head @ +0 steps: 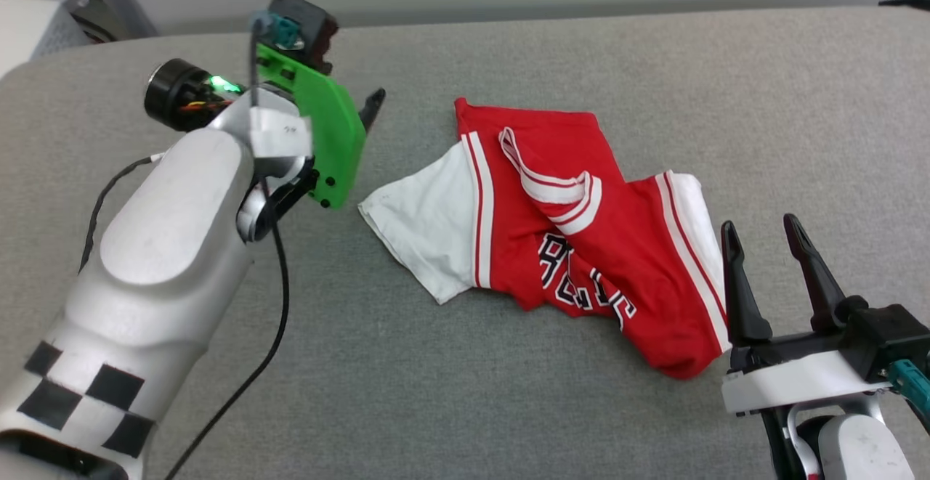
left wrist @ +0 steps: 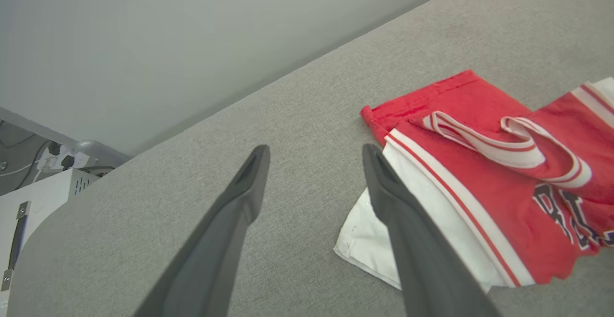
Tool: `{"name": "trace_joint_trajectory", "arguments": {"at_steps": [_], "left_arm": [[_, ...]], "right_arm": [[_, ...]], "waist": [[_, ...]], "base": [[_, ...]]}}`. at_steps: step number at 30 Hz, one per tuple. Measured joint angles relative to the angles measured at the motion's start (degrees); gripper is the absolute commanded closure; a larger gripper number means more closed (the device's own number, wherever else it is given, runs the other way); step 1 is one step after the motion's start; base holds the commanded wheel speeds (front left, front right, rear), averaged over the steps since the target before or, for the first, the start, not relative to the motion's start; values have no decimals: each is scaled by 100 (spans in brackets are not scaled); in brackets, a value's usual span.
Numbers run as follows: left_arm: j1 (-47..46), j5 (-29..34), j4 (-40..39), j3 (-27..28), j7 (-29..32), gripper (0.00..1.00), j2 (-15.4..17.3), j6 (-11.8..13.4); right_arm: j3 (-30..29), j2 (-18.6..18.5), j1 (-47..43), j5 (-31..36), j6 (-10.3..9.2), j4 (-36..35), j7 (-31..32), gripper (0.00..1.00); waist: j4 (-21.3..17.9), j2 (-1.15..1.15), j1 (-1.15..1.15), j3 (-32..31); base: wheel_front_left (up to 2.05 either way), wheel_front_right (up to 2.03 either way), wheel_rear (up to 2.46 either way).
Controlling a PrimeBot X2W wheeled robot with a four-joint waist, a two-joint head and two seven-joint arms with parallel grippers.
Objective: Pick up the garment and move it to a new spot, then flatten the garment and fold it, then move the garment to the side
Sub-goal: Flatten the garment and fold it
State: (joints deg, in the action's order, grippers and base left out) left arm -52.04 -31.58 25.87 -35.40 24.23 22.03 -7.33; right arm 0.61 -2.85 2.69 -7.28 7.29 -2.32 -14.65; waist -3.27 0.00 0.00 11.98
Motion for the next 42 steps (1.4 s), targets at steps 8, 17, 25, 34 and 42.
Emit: {"name": "trace_joint_trajectory", "arguments": {"at_steps": [8, 17, 25, 34, 42], "left_arm": [[-573, -1135, 258, -1379, 1273, 0, 285, 0], [-762, -1508, 769, -2520, 1726, 0, 603, 0], [-970, -1812, 815, -3050, 1188, 100, 683, -5], [-687, -2350, 886, -3083, 265, 100, 1014, -5], [-273, -2631, 1157, -2900, 126, 100, 1744, 11]], "right_arm": [[34, 0, 292, -1, 0, -18, 0, 0], [73, 0, 510, -14, 0, -46, 0, 0], [38, -1, 510, -20, 0, -33, 0, 0], [-102, 1, 380, 83, 1, 5, 0, 0], [-157, 1, 221, 176, 1, 7, 0, 0]], "waist": [[-245, 0, 0, 500], [-534, 0, 0, 944], [-547, 0, 0, 1015], [-300, 0, 0, 620], [-23, 0, 0, 338]], "base": [[0, 0, 0], [0, 0, 0], [0, 0, 0], [0, 0, 0], [0, 0, 0]]}}
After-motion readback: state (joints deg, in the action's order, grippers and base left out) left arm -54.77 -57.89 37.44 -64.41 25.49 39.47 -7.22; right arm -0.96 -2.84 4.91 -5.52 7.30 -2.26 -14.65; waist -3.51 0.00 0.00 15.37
